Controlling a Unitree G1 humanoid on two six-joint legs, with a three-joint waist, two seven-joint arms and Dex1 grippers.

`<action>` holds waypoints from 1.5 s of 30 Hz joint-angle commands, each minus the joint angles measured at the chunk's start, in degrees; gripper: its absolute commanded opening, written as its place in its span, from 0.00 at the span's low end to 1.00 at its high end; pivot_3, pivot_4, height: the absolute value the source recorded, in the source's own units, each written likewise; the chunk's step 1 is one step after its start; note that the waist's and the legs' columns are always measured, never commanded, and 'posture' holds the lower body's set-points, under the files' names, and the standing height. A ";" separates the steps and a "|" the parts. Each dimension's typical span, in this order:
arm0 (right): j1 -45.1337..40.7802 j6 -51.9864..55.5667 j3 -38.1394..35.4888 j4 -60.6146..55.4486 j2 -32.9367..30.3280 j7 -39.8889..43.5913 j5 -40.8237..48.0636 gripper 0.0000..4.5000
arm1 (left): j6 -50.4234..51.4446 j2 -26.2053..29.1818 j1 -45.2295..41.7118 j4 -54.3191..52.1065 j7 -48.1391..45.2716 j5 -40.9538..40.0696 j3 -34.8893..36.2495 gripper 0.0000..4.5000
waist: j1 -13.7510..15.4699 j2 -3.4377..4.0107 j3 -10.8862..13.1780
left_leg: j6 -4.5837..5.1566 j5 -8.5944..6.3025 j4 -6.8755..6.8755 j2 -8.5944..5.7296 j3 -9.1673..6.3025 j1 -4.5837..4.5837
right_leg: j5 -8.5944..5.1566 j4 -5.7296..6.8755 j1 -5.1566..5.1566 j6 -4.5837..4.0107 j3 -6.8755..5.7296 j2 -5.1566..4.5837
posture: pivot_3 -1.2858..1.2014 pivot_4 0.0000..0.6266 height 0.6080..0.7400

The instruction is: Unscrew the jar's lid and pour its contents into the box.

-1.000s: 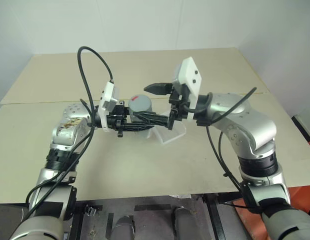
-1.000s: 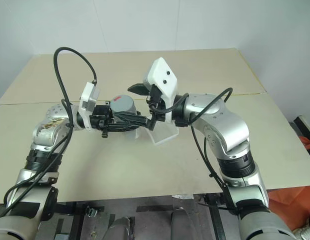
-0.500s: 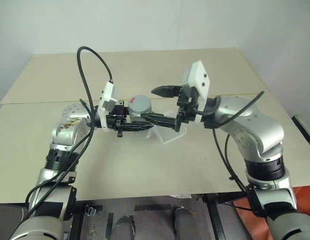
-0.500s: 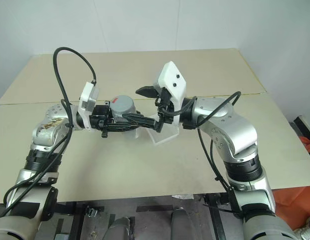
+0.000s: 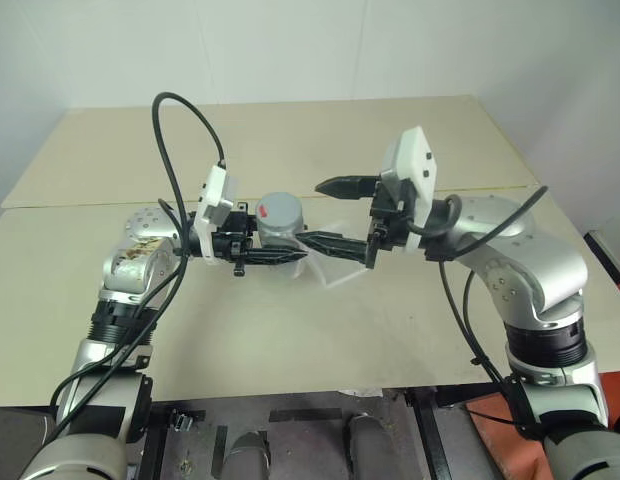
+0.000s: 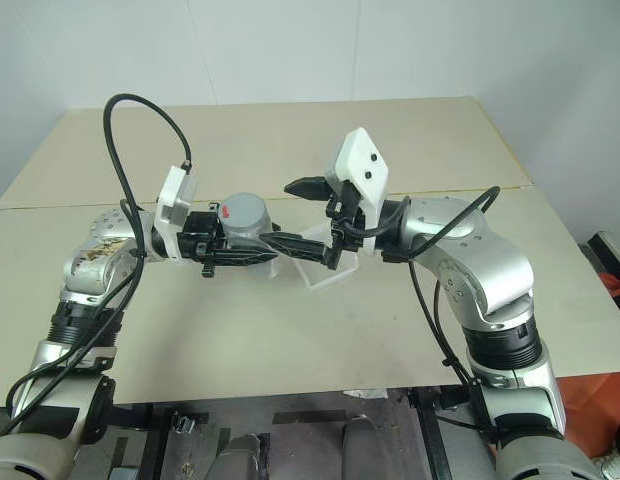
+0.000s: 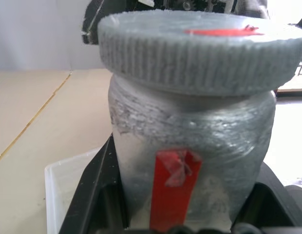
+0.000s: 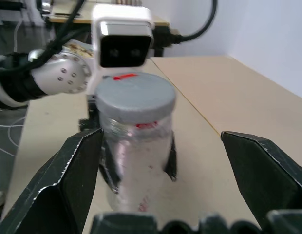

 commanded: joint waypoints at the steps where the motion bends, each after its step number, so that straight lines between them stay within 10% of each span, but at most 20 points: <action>1: -2.15 -1.00 -1.02 -2.67 0.18 0.34 1.42 0.99 | -0.79 0.23 -0.11 -1.91 -0.10 -0.29 0.49 0.43 | 0.01 0.00 0.00 | 0.00 0.00 0.00 0.00 0.00 0.00 | 0.00 0.00 0.00 0.00 0.00 0.00 | 0.52 0.24 1.00; 28: -8.45 4.18 5.23 0.40 6.91 -5.84 -1.92 0.99 | -0.87 0.57 0.63 -2.98 0.07 -0.16 0.46 0.43 | -0.08 0.00 0.00 | 0.00 0.00 0.00 0.00 0.00 0.00 | 0.00 0.02 -0.02 0.00 0.00 0.00 | 0.52 0.24 1.00; 35: -8.48 4.81 4.69 0.37 7.57 -6.29 -1.56 0.61 | -0.91 0.56 0.29 -2.54 -0.08 -0.07 0.28 0.43 | -0.07 0.00 0.00 | 0.00 0.00 0.00 0.00 -0.01 0.00 | 0.00 0.03 -0.02 0.00 0.00 0.00 | 0.52 0.24 1.00; 45: -11.44 11.34 -3.87 2.22 8.96 -8.67 6.89 0.61 | -1.55 0.20 0.09 -1.29 -0.51 0.61 -0.54 0.43 | -0.06 0.02 0.01 | 0.00 0.00 0.00 0.00 0.00 0.00 | 0.00 0.04 -0.02 0.00 0.00 0.00 | 0.52 0.24 1.00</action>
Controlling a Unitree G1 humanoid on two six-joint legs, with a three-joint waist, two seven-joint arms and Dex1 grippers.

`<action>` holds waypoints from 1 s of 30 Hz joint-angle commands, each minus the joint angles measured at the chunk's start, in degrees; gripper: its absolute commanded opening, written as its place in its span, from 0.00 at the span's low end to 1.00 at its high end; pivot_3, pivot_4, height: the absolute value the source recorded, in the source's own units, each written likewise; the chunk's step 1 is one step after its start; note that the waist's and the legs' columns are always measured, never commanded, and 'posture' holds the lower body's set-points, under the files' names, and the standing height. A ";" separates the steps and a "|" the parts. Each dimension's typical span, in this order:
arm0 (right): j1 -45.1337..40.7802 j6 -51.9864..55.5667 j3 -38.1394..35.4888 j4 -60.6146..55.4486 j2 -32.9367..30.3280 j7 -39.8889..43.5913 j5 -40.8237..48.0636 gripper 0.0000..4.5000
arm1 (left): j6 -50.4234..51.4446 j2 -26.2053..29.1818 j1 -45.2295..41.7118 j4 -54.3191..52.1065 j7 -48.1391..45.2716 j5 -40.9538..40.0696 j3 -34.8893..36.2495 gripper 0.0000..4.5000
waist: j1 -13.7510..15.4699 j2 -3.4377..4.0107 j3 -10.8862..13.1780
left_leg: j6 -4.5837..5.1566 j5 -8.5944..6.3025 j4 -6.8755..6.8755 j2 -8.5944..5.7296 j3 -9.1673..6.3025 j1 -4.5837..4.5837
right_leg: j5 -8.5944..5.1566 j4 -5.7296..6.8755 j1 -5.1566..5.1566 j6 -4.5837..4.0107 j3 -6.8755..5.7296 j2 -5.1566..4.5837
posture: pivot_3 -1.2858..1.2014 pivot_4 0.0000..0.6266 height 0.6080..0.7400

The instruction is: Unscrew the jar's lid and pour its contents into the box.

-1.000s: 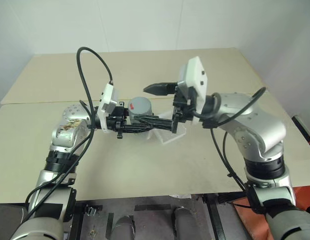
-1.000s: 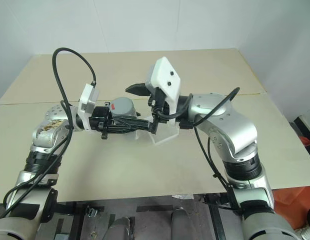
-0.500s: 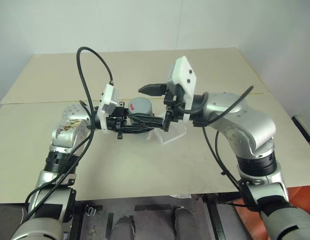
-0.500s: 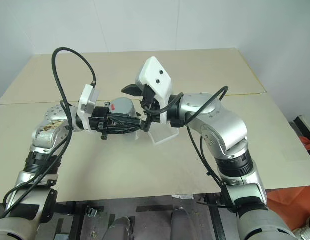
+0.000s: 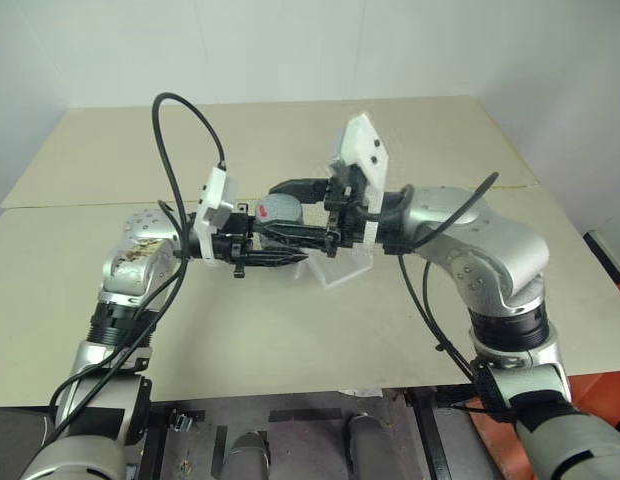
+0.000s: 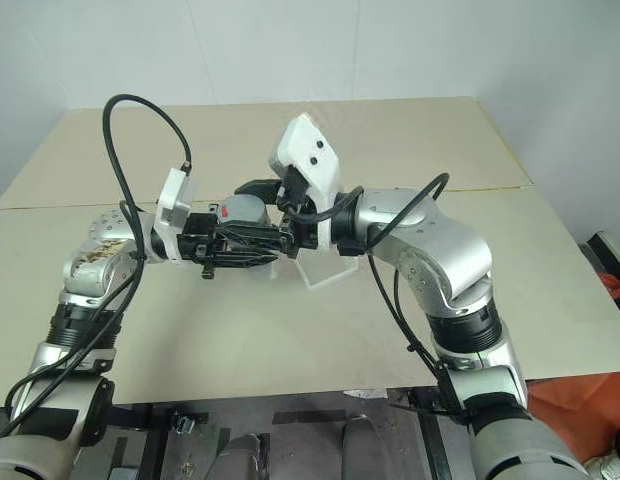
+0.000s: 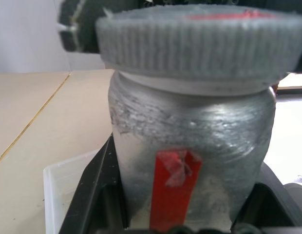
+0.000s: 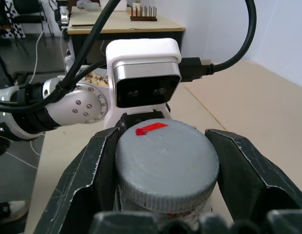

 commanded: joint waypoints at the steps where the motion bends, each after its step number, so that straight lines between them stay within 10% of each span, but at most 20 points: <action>1: -4.15 2.23 -7.16 -0.54 -0.03 -1.93 4.76 0.61 | -1.08 0.14 -0.39 -0.32 -0.41 0.55 -0.17 0.43 | 0.04 0.01 0.01 | 0.00 0.00 0.00 0.00 0.00 0.00 | 0.00 -0.01 0.00 0.00 0.00 0.00 | 0.52 0.24 1.00; 13: 16.80 -7.84 -14.07 -1.83 -12.09 -13.02 -11.67 0.61 | -3.54 -1.71 -1.03 2.48 10.67 3.60 2.81 0.43 | 1.53 0.00 0.00 | 0.02 -0.01 -0.01 -0.01 0.02 -0.04 | 0.00 -0.06 -0.01 0.00 0.00 -0.01 | 0.52 0.24 1.00; 25: 31.00 -7.40 -10.42 3.12 -5.02 -23.76 -21.03 0.61 | -7.70 -6.13 -4.24 7.56 19.64 9.61 1.11 0.43 | 1.50 0.01 0.01 | 0.01 -0.01 0.00 -0.03 0.05 0.03 | 0.00 -0.05 0.04 0.00 0.04 -0.02 | 0.52 0.24 1.00; 30: 29.92 -1.98 -10.89 -2.70 -8.66 -19.84 -18.07 0.97 | -16.35 -8.26 -6.44 11.63 26.48 19.35 -2.80 0.43 | 1.85 0.01 0.01 | 0.01 0.00 0.00 -0.04 0.05 -0.02 | 0.00 -0.12 0.04 0.01 0.03 -0.03 | 0.52 0.24 1.00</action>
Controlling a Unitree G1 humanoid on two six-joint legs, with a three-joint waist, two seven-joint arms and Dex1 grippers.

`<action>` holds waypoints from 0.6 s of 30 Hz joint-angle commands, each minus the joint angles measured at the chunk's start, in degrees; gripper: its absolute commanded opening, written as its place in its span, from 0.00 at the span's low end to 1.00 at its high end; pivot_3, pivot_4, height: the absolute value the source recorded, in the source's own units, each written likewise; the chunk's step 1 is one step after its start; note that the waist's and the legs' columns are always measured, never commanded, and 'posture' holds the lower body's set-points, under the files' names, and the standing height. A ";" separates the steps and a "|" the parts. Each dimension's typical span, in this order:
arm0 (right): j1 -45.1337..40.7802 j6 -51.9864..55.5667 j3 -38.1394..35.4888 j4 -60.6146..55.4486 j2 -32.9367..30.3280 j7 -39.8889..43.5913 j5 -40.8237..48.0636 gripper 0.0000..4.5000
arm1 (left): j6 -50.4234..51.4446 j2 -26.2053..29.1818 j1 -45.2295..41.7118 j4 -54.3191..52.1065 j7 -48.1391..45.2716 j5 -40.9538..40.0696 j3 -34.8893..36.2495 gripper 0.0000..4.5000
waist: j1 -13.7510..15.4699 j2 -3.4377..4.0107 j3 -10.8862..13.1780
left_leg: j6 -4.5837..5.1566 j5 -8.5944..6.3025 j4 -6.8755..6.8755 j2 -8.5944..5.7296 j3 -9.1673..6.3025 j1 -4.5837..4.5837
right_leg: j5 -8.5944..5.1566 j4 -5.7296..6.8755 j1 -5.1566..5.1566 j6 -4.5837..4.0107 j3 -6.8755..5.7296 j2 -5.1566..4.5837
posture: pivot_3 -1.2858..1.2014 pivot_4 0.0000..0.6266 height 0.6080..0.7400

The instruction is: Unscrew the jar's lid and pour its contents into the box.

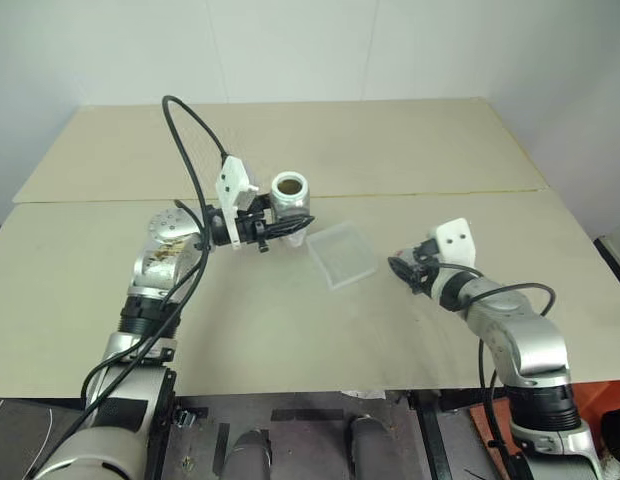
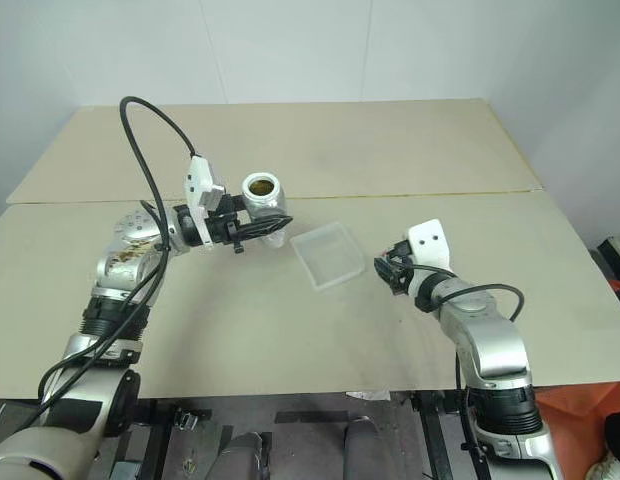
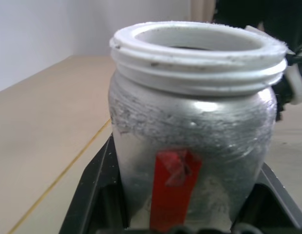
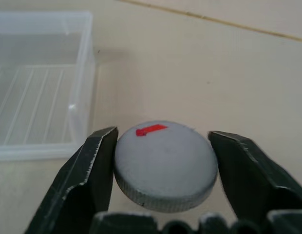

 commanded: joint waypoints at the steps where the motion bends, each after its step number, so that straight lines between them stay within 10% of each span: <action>1: -3.14 4.84 -3.11 -8.22 -3.65 3.66 4.01 0.99 | -8.97 -1.00 -3.39 2.77 6.06 8.21 -3.05 0.43 | 0.27 0.00 0.00 | 0.00 0.00 0.00 -0.01 0.00 -0.01 | 0.00 0.00 0.00 0.00 0.00 0.00 | 0.52 0.24 1.00; 10: -12.56 21.10 -8.95 -14.13 -14.40 16.17 21.25 0.99 | -43.16 1.81 -19.17 25.02 55.88 54.06 -22.79 0.43 | 1.51 -0.04 0.03 | 0.00 0.00 0.01 -0.03 -0.01 -0.01 | 0.03 -0.12 0.06 0.04 -0.01 0.00 | 0.52 0.24 1.00; 18: -14.91 21.32 -6.38 -13.95 -19.37 20.17 23.71 0.99 | -41.67 -0.11 -38.74 41.71 103.30 93.83 -54.79 0.43 | 3.02 -0.07 0.04 | 0.00 -0.01 0.04 -0.15 0.02 -0.26 | 0.08 -0.24 -0.02 0.23 -0.02 -0.11 | 0.52 0.24 1.00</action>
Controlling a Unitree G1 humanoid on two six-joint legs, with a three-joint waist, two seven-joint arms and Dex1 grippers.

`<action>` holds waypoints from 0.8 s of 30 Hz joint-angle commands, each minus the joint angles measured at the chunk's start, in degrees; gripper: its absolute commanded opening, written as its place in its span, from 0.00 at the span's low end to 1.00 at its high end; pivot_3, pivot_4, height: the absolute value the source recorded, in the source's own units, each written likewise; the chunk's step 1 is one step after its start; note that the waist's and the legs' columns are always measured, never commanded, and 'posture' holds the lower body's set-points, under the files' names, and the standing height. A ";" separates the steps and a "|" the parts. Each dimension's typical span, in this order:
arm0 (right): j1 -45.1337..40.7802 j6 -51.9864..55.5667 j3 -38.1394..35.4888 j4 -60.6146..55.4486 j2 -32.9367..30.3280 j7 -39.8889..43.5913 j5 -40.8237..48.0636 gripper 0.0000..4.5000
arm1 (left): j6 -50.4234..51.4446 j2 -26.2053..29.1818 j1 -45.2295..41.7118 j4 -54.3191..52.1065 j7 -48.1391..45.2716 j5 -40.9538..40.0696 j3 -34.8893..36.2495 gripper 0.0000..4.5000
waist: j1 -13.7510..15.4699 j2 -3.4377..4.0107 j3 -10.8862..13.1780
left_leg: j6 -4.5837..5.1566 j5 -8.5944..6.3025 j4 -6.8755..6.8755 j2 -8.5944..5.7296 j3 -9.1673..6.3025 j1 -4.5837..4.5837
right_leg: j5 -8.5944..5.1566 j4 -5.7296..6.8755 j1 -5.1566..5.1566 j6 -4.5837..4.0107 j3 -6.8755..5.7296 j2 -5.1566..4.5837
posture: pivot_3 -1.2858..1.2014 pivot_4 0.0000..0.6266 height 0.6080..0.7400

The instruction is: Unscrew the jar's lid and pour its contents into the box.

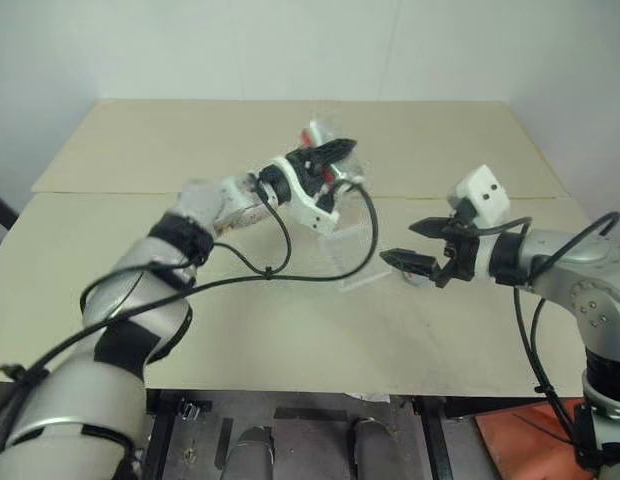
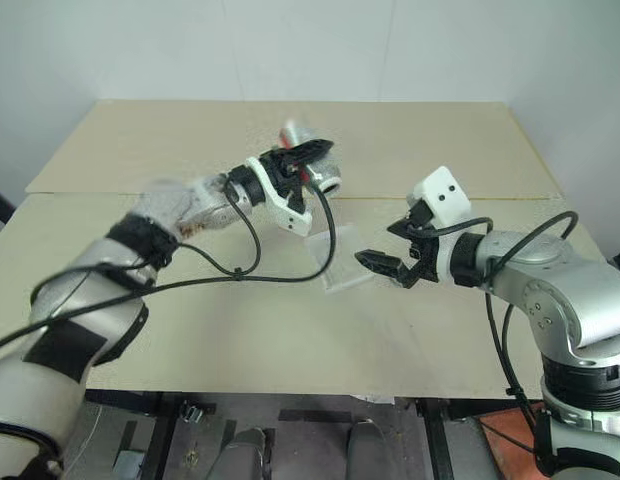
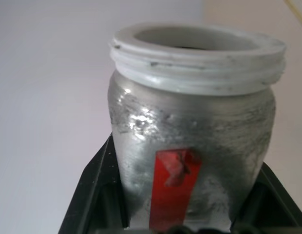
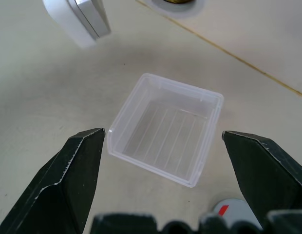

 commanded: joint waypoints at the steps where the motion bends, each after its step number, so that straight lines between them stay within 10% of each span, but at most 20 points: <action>1: -1.90 -0.46 -0.43 -1.56 -1.19 1.07 1.65 0.99 | 0.48 -2.78 -4.14 4.51 12.73 10.88 -10.14 0.43 | 0.12 -0.01 0.00 | 0.00 0.00 -0.01 0.00 0.00 -0.02 | 0.00 0.00 -0.02 0.00 0.00 0.00 | 0.52 0.24 1.00; 17: -1.15 0.32 -2.87 -4.90 0.69 -3.22 5.69 0.99 | 7.36 -9.75 -6.67 13.35 14.36 11.21 -14.68 0.43 | 0.18 -0.05 0.03 | -0.04 0.02 0.00 0.00 0.02 -0.30 | 0.01 0.15 -0.23 0.02 -0.03 -0.02 | 0.52 0.24 1.00; 24: 0.28 -3.96 -2.45 -5.13 -0.69 -2.60 4.11 0.99 | -2.79 -5.86 -3.93 14.49 3.32 -4.31 -2.51 0.43 | -0.02 -0.04 0.03 | -0.08 0.05 0.00 0.02 0.02 -0.29 | 0.01 0.17 -0.23 0.02 -0.03 -0.02 | 0.52 0.24 1.00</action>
